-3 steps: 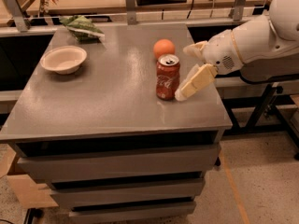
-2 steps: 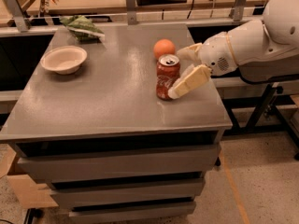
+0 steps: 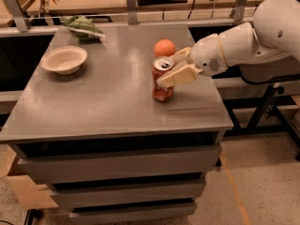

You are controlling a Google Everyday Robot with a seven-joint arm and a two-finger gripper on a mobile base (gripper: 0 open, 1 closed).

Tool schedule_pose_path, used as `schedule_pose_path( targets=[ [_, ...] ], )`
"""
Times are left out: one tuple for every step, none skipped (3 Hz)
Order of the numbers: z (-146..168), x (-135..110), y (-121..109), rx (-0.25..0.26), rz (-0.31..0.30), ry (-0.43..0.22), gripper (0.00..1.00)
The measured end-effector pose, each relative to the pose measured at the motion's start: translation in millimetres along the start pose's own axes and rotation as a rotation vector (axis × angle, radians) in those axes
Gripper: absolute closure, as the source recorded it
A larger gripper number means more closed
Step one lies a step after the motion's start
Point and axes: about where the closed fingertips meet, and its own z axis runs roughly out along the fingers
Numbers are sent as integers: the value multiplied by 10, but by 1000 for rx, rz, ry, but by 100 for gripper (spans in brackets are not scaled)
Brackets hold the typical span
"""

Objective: Knock coke can over

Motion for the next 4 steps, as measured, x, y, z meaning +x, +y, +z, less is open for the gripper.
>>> schedule_pose_path(
  targets=[
    [110, -89, 12, -29, -29, -25, 83],
    [13, -134, -24, -13, -72, 40, 100],
    [-119, -139, -88, 18, -147, 179, 100],
    [-219, -73, -163, 41, -231, 366, 100]
  ],
)
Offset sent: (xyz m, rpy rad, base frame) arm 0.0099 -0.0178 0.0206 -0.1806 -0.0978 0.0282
